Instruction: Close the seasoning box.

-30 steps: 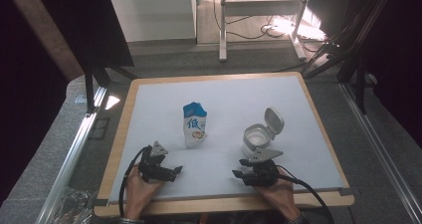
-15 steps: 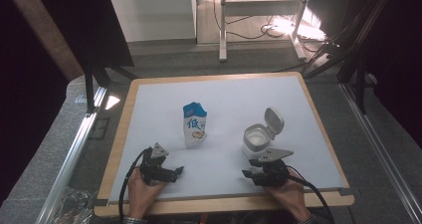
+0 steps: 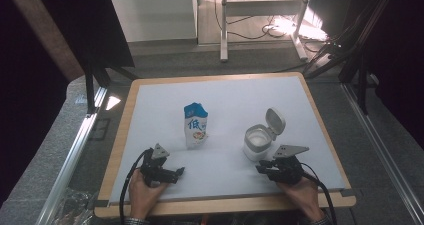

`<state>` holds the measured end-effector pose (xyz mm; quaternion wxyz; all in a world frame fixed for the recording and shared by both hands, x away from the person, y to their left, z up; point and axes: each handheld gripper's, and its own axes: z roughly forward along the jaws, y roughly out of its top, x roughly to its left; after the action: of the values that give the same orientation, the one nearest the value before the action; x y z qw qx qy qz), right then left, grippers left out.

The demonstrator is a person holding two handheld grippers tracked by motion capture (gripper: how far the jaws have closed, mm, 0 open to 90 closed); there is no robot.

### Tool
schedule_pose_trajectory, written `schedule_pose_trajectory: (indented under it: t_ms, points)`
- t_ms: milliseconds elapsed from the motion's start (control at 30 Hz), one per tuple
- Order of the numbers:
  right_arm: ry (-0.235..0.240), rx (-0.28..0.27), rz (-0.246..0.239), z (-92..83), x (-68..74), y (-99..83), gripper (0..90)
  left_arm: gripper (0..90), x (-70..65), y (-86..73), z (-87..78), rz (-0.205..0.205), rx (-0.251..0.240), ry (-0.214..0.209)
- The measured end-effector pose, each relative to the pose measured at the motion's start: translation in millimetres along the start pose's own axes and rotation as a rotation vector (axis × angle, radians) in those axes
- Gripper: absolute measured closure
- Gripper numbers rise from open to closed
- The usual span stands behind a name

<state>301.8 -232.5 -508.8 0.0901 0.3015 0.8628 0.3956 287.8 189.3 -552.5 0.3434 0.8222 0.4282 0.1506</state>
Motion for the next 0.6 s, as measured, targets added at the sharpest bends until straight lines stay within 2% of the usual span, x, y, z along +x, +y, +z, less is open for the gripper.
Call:
schedule_pose_trajectory:
  t_ms: [267, 467, 600]
  points:
    - [-0.047, 0.005, 0.013, -9.6, -10.4, -2.3, 79.4, 3.7, 0.0, 0.0, 0.0, 0.000, 0.000, 0.000]
    - [-0.083, -0.008, 0.041, -17.0, -24.1, -2.7, 89.2, 3.7, 0.1, 0.0, 0.0, 0.001, 0.001, 0.000]
    - [-0.104, -0.022, 0.058, -21.4, -30.8, -0.9, 89.6, 3.7, 0.1, 0.0, 0.0, 0.001, 0.000, 0.000]
